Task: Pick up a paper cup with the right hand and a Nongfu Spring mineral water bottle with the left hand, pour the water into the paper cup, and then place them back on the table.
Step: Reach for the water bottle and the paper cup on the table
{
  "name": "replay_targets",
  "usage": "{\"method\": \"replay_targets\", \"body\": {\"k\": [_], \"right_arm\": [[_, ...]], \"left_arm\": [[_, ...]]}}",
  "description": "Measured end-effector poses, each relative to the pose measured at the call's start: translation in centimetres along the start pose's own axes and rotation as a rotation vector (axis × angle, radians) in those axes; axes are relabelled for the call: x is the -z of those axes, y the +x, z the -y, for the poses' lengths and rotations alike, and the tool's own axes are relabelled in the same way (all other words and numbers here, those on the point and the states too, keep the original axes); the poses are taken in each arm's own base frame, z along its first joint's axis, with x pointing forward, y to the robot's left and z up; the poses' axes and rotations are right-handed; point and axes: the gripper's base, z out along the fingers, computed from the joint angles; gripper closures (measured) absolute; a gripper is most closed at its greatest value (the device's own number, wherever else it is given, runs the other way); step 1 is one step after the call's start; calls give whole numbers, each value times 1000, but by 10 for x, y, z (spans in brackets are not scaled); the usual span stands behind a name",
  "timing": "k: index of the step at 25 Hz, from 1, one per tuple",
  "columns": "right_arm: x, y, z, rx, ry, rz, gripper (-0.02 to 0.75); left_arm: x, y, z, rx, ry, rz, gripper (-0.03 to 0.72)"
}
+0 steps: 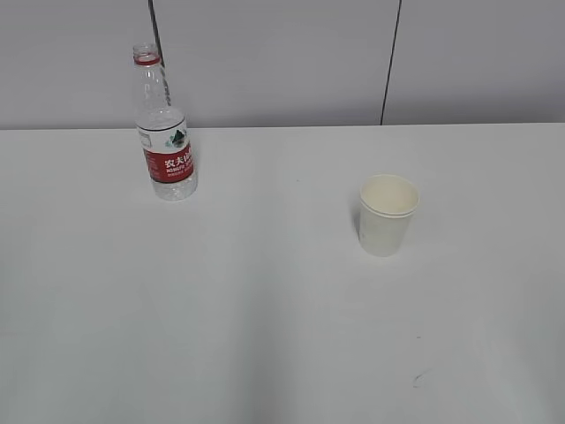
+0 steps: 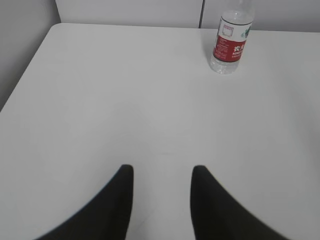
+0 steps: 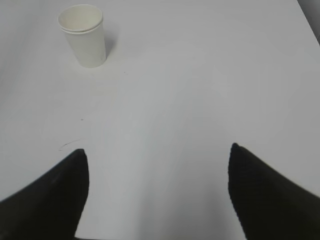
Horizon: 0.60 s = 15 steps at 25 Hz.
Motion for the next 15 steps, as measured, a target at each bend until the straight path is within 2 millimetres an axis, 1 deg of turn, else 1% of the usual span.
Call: {"method": "replay_targets", "body": {"k": [10,15], "right_arm": [[0,0,0,0,0,0,101],[-1,0,0,0,0,-5,130]], "left_arm": [[0,0,0,0,0,0,449],[0,0,0,0,0,0,449]]}}
